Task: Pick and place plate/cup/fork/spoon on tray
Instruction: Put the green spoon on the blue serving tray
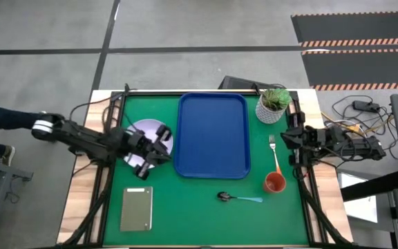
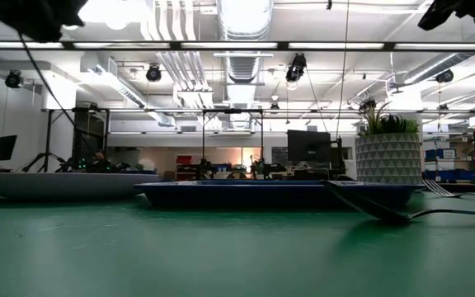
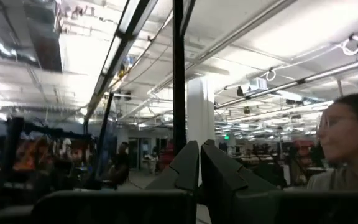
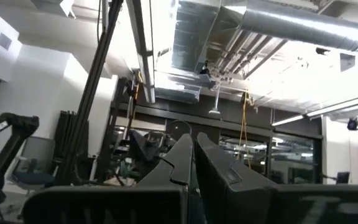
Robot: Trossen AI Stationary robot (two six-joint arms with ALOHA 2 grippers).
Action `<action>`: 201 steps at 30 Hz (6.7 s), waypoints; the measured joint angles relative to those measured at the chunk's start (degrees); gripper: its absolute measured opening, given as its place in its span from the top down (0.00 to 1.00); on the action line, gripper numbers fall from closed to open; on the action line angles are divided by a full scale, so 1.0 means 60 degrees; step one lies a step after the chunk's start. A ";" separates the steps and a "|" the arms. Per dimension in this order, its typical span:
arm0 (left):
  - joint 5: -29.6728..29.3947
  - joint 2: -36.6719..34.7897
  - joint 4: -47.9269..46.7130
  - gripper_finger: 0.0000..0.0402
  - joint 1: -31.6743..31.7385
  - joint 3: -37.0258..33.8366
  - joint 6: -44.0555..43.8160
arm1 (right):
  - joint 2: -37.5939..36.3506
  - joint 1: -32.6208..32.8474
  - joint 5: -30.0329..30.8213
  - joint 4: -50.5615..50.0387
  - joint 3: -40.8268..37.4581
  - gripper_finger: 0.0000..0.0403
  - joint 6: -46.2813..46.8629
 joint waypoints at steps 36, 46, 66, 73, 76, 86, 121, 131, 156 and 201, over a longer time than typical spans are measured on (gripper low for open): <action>-0.3470 0.3430 -1.5789 1.00 -0.2185 0.5827 -0.7096 | 0.0059 0.0004 -0.0040 -0.2994 0.0814 0.98 0.2181; -0.3468 0.5757 -1.5291 1.00 -0.2285 0.8247 -0.5128 | 0.0057 0.0004 -0.0087 -0.2983 0.0858 0.98 0.2413; -0.5300 0.8238 -1.3517 1.00 -0.2021 0.9963 -0.0378 | -0.0274 0.0889 -0.1589 -0.2313 0.0804 0.98 0.1521; -0.5088 0.8634 -1.2767 1.00 -0.1910 1.0069 -0.0203 | -0.0681 0.1344 -0.1588 -0.2432 0.0796 0.98 0.1298; -0.5067 0.8815 -1.2378 1.00 -0.1855 1.0080 -0.0069 | -0.0793 0.1366 -0.1588 -0.2573 0.0796 0.98 0.1295; -0.4921 0.9525 -1.1030 1.00 -0.1736 1.0056 0.1276 | -0.0874 0.1362 -0.1508 -0.2806 0.0785 0.98 0.1324; -0.4894 1.0974 -1.0205 0.75 -0.1887 1.0149 0.0435 | -0.0863 0.1359 -0.1402 -0.2999 0.0844 0.98 0.1319; -0.4943 1.0971 -1.0300 0.98 -0.1884 1.0149 0.0422 | -0.0863 0.1359 -0.1402 -0.3003 0.0844 0.98 0.1313; -0.5149 0.8954 -1.1076 0.99 -0.1957 0.9923 0.2064 | -0.0863 0.1359 -0.1512 -0.3195 0.0855 0.98 0.1331; -0.4939 0.6057 -1.1775 0.99 0.0448 0.4955 0.0451 | -0.0870 0.1360 -0.1508 -0.3295 0.0855 0.98 0.1316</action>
